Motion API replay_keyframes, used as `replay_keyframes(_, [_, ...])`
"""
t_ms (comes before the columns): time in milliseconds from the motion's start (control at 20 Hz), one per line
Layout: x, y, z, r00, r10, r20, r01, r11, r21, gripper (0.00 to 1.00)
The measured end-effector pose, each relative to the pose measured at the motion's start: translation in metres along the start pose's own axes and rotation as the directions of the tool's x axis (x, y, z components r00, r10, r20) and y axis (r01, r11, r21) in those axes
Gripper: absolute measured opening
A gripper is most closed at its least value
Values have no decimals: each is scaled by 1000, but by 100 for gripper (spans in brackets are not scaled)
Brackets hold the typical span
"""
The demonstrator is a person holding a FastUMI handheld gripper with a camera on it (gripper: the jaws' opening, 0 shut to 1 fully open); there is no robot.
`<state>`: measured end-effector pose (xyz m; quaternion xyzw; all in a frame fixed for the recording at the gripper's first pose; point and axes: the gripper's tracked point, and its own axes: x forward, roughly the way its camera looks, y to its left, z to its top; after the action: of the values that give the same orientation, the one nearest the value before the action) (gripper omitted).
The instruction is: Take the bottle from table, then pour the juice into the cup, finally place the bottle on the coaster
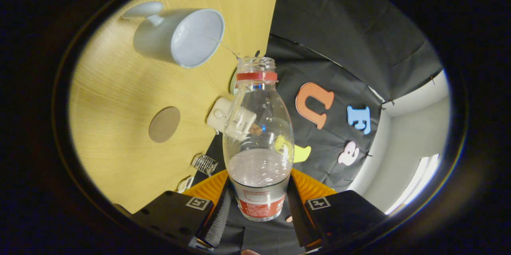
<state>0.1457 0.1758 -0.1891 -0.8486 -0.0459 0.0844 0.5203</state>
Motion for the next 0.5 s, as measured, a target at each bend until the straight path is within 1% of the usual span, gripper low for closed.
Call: replay_keyframes(500, [0,-4,2,1000,13,1,-13,1000,-26,74])
